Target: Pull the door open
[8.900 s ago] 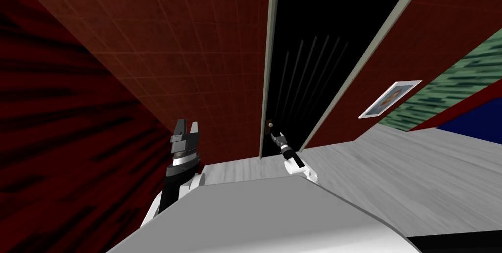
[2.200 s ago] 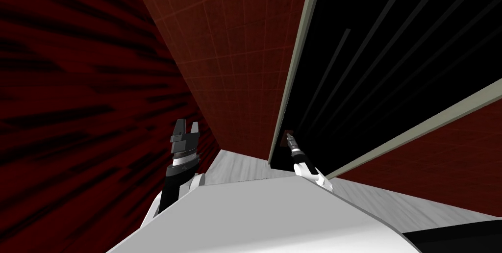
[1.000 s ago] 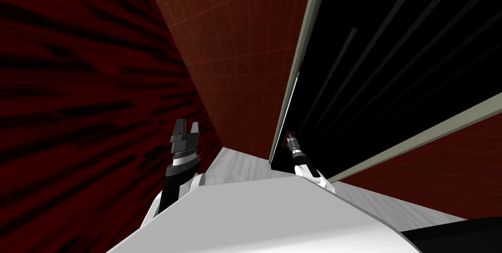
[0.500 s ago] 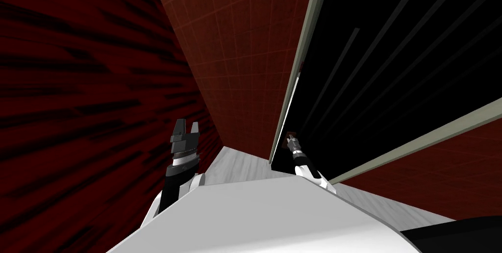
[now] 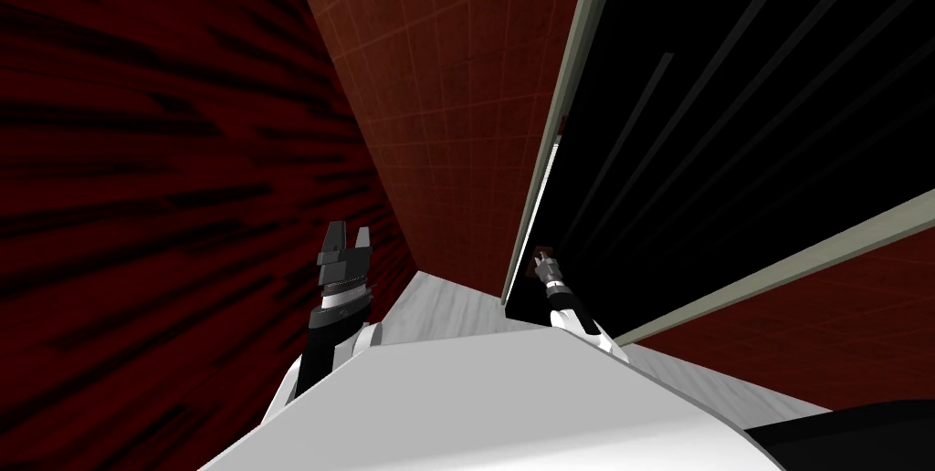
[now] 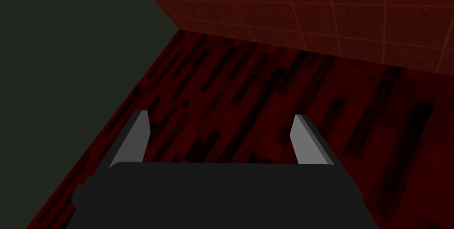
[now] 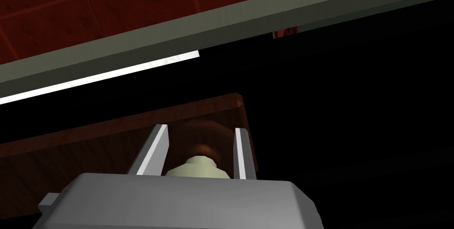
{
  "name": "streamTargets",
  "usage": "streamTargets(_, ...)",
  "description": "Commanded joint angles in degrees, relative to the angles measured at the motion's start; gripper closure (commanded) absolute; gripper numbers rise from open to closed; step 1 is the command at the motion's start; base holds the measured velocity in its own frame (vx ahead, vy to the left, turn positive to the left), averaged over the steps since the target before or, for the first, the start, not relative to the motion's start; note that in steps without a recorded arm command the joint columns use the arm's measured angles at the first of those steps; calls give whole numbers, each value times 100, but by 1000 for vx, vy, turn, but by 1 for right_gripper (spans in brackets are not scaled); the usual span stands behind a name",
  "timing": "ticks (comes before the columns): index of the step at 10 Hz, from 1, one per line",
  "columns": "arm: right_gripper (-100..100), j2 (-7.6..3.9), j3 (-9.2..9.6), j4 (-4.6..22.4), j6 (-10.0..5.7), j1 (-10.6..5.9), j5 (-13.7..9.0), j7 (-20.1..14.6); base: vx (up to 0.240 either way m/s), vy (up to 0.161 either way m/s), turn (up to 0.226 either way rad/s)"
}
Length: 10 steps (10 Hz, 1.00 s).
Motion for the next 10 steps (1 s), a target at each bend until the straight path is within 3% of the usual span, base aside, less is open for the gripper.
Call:
streamTargets(1, 100, 14, -13, 11, 12, 49, -20, -286, -31, -20, 55)
streamTargets(6, 100, 32, -29, -45, 11, 110, -41, -856, -19, -8, 29)
streamTargets(10, 100, 59, -52, -127, 9, 200, -71, -1540, -24, -11, 37)
